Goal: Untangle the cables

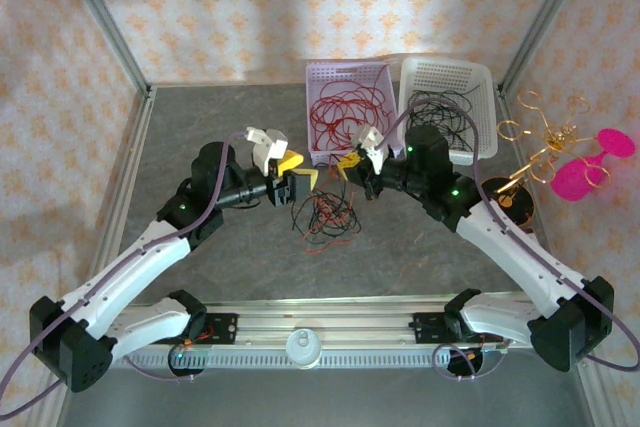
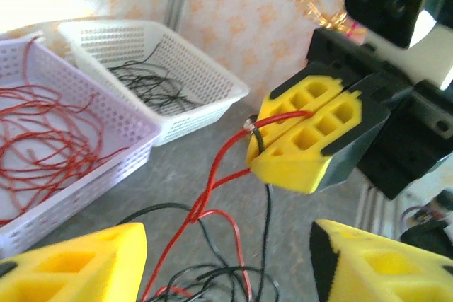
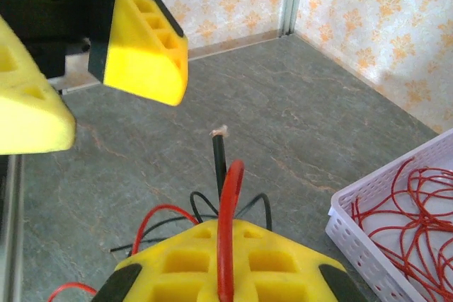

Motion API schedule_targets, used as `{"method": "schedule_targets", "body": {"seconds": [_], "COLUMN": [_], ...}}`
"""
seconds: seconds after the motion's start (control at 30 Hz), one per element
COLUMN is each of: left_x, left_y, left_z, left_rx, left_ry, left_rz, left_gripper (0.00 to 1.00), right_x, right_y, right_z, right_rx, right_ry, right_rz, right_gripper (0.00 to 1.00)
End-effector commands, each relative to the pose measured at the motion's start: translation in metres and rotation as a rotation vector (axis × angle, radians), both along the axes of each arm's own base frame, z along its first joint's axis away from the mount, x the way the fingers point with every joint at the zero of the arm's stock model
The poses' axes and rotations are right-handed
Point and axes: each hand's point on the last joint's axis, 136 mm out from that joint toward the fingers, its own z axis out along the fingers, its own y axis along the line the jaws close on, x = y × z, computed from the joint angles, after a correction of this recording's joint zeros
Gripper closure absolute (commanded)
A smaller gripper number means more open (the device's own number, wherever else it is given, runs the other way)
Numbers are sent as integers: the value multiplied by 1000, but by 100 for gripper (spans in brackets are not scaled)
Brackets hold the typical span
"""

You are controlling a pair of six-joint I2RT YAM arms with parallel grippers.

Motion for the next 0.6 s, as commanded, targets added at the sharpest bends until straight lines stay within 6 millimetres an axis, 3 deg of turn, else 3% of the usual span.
{"method": "schedule_targets", "body": {"seconds": [0.0,0.13,0.23,0.33,0.37,0.47,0.57], "left_x": [-2,2,9,15,18,31,34], "left_y": [-13,-23,-27,-34,-35,-35,-37], "left_z": [15,-1,-17,-34,-38,-43,-36], "left_rx": [-89,-56,-6,54,64,74,64], "left_ry": [-65,-59,-39,-14,-10,-7,-31], "left_rz": [-92,-141,-136,-133,-119,-73,-75], "left_gripper": [47,49,38,36,38,61,66], "right_x": [-9,-12,-14,-14,-14,-16,-16], "right_y": [7,7,7,9,10,11,11], "right_z": [27,27,26,23,23,22,20], "right_rx": [79,78,81,87,88,90,86], "right_ry": [-20,-23,-21,-14,-9,-3,2], "right_rz": [86,106,121,132,140,154,153], "right_gripper": [100,100,100,100,100,100,100]}}
